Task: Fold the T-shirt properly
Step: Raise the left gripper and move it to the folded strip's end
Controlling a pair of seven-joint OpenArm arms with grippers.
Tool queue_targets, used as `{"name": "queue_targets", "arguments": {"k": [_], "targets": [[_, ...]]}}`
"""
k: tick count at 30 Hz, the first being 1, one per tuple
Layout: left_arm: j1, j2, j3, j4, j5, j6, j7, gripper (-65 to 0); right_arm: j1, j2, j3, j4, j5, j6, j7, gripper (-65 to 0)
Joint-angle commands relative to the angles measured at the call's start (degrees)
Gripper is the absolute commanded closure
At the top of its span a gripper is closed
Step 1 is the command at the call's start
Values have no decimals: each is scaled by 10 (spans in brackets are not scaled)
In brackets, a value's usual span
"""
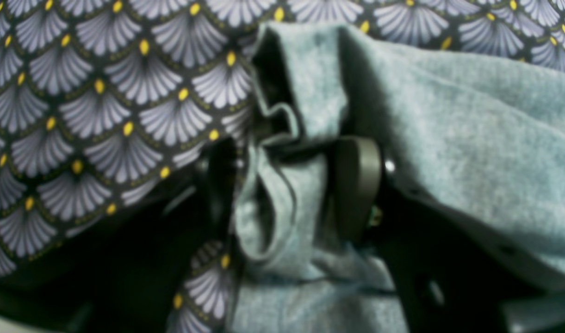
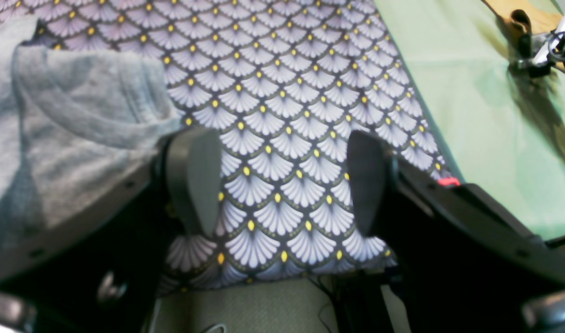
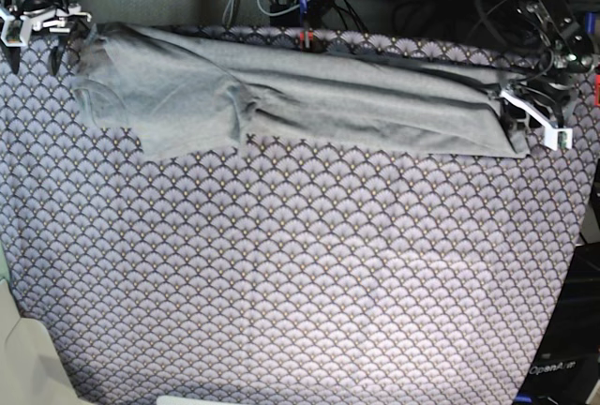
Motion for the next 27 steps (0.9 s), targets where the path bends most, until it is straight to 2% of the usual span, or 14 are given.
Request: {"name": "queue_targets", "arguments": {"k": [1, 3, 4, 10, 15, 20, 27], "targets": [[8, 7, 5, -11, 25, -3, 51, -325, -5, 7, 4, 8, 9, -4, 17, -433], [18, 7, 9, -12, 25, -3, 49, -310, -5, 7, 4, 8, 9, -4, 17, -433], [21, 7, 9, -14, 25, -3, 49, -279, -5, 7, 5, 8, 9, -4, 17, -433], [22, 3, 8, -46, 25, -3, 49, 0, -5, 7, 5, 8, 9, -4, 16, -433], [22, 4, 9, -42, 25, -3, 51, 0, -5, 7, 5, 8, 10, -4, 16, -433], [30, 13, 6, 14, 19, -3, 57, 0, -5, 6, 5, 8, 10, -4, 18, -433], [28, 61, 9, 144, 22, -3, 132, 0, 3, 4, 5, 8, 10, -4, 16, -433]]}}
